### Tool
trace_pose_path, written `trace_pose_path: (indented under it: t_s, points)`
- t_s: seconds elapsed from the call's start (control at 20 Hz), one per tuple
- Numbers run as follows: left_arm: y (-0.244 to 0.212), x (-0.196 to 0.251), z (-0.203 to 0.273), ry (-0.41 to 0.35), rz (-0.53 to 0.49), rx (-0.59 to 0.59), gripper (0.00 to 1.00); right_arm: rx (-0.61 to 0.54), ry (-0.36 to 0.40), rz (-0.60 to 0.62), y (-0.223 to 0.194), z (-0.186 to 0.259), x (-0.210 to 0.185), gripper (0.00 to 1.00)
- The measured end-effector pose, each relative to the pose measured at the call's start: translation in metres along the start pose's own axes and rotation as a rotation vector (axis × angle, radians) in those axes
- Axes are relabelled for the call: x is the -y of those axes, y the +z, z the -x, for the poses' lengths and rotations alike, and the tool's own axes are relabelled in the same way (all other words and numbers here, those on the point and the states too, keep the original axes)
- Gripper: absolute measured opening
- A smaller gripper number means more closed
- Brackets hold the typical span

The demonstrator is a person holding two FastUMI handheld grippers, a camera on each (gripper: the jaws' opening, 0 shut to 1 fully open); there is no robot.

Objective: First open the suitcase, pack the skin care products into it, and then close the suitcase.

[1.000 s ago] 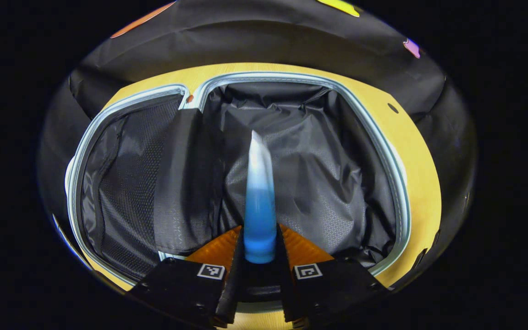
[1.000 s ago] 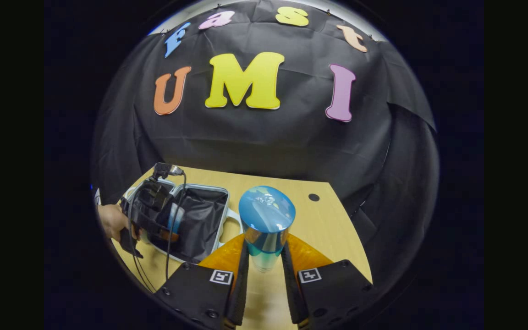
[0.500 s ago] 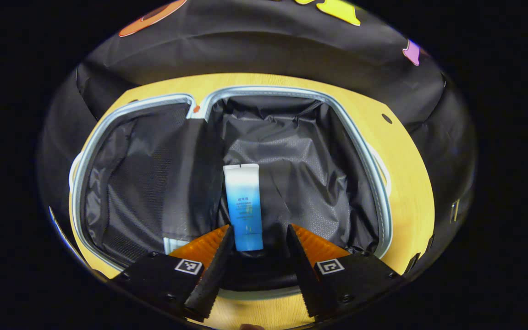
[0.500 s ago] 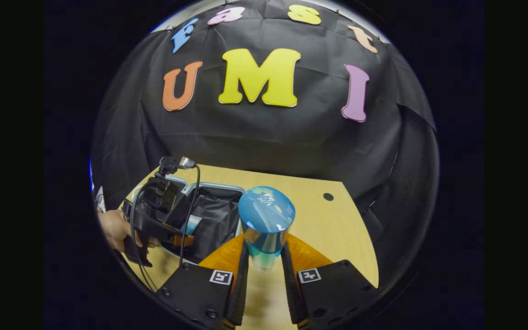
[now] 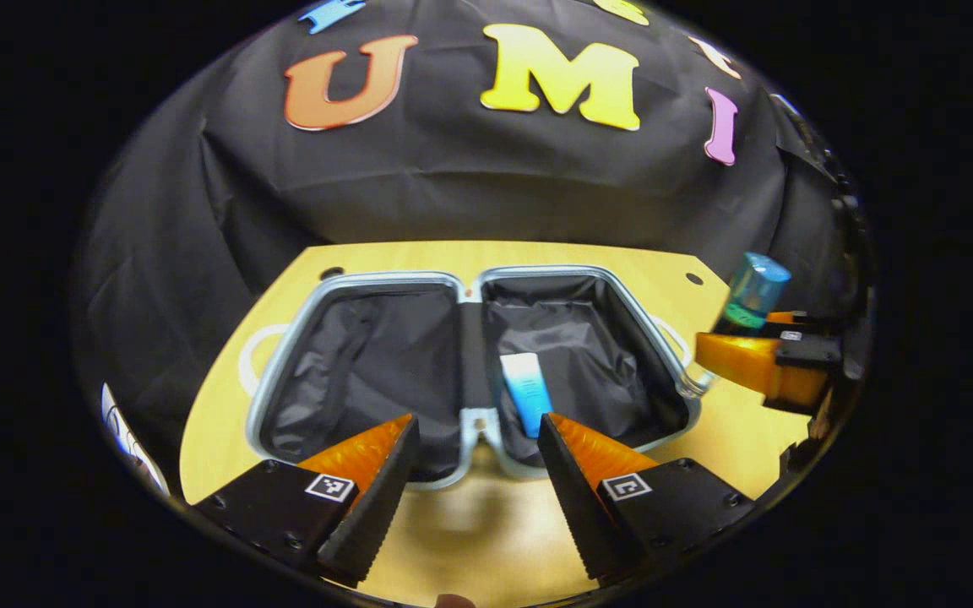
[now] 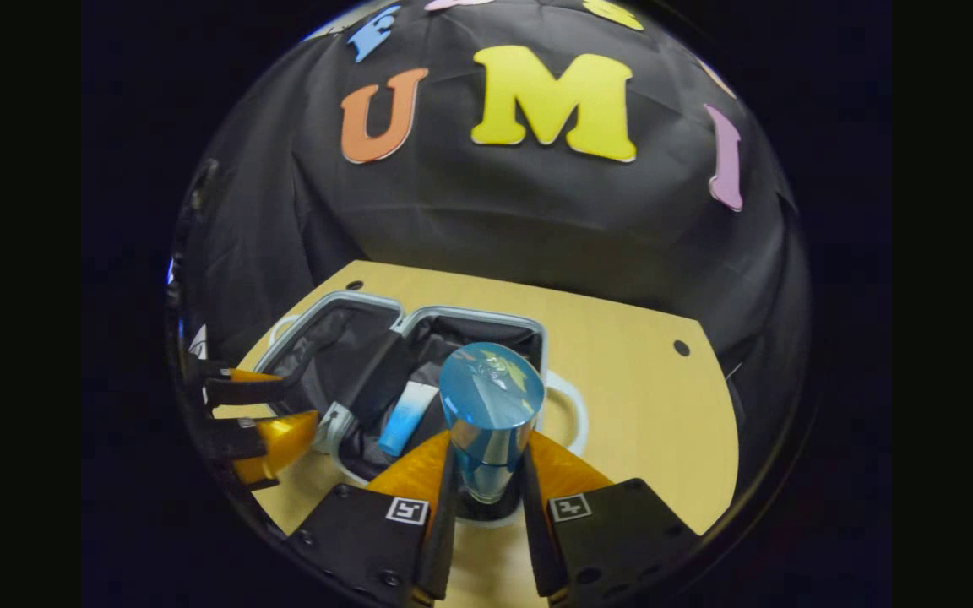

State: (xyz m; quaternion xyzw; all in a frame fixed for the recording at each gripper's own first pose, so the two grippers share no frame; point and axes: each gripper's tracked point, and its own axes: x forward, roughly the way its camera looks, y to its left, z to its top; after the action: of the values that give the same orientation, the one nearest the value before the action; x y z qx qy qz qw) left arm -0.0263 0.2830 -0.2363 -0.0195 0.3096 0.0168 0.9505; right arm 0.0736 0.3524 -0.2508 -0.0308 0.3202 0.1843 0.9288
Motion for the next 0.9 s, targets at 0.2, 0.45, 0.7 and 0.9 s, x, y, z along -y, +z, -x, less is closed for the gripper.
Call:
trace_pose_path:
  t_s: [0.2, 0.45, 0.7, 0.9]
  points:
    - [-0.018, -0.052, 0.028, 0.083, 0.047, 0.077, 0.94, -0.106, 0.024, -0.007, -0.024, -0.036, -0.032, 0.35]
    - [-0.037, -0.106, 0.057, 0.166, 0.116, 0.119, 0.97, -0.255, -0.004, -0.130, -0.054, -0.068, -0.048, 0.33]
    - [-0.037, -0.164, 0.059, 0.229, 0.247, 0.145, 0.97, -0.284, -0.093, -0.254, -0.043, -0.099, -0.033, 0.35]
    - [-0.030, -0.208, 0.044, 0.262, 0.384, 0.174, 0.98, -0.314, -0.174, -0.261, -0.045, -0.119, -0.022, 0.32]
